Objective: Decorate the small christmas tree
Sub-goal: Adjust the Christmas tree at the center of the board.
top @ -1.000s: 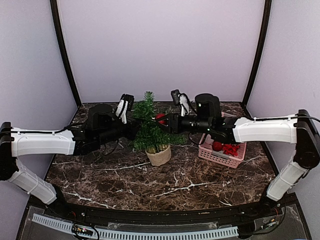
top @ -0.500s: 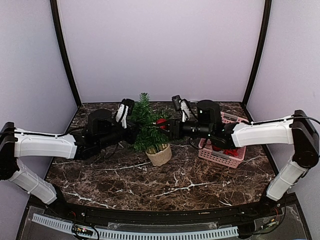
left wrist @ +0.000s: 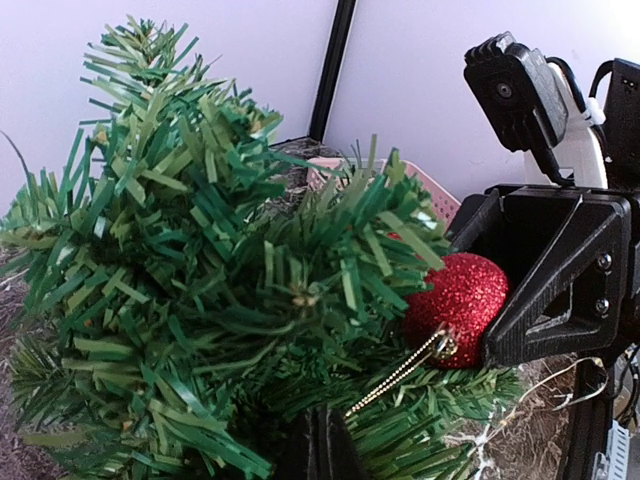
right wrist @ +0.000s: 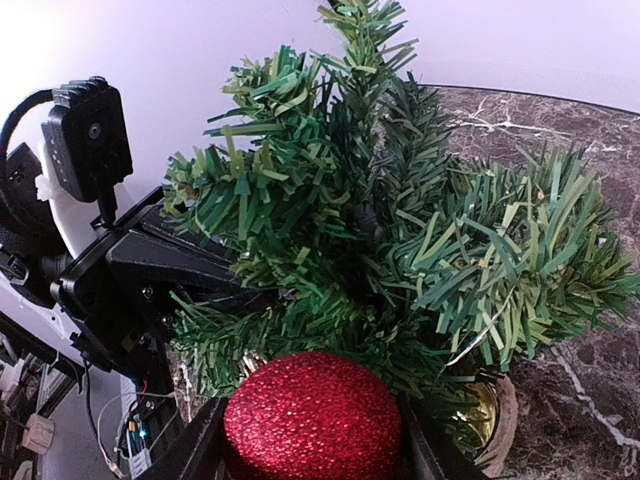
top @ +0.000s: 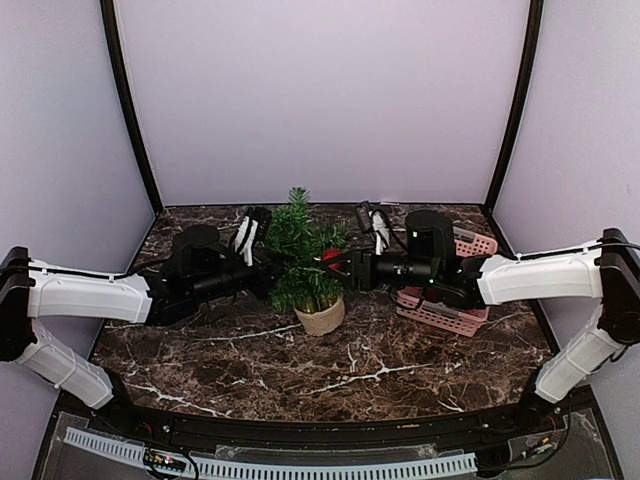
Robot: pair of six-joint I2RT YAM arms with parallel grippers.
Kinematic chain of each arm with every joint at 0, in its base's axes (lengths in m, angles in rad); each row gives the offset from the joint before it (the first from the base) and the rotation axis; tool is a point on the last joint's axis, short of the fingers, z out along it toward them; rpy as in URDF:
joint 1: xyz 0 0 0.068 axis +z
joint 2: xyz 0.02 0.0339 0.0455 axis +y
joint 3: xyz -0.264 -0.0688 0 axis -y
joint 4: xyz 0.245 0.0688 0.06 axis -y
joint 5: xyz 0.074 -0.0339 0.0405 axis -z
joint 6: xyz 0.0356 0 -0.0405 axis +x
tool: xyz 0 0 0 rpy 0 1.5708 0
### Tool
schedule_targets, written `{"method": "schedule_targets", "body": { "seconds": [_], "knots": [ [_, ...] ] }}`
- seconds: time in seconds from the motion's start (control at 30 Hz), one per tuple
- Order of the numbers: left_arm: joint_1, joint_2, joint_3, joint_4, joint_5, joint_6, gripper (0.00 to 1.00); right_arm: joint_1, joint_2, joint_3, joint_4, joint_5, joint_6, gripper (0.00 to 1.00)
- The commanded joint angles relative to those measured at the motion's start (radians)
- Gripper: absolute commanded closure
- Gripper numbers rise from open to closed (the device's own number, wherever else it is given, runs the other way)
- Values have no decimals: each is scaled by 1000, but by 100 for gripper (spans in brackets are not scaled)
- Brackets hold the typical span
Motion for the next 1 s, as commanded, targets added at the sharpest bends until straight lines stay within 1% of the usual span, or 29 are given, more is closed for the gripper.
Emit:
{"method": "schedule_targets", "body": {
  "seconds": [0.0,0.13,0.2,0.3,0.5,0.63,0.83,0.9,0.97],
  "knots": [
    [-8,-24,-22,-19,54,-15,100,12,-58,-38,-22,15,26,57],
    [-14,-22,-18,-29,80,-35,100,20,-82,-58,-52,20,37,55],
    [-16,-20,-18,-25,87,-51,100,25,-94,-68,-67,24,41,53],
    [-20,-14,-18,-16,97,-82,100,29,-117,-84,-84,34,46,45],
    [-25,8,-10,22,129,-159,100,34,-170,-101,-124,53,45,26],
    [-27,21,2,31,148,-195,100,37,-206,-100,-172,65,23,17],
    [-31,24,8,42,157,-208,100,41,-283,-80,-256,100,-39,12],
    [-33,22,11,39,157,-206,100,40,-288,-54,-292,108,-64,11],
    [-32,22,14,37,157,-205,100,40,-280,-15,-329,113,-95,14]
  ]
}}
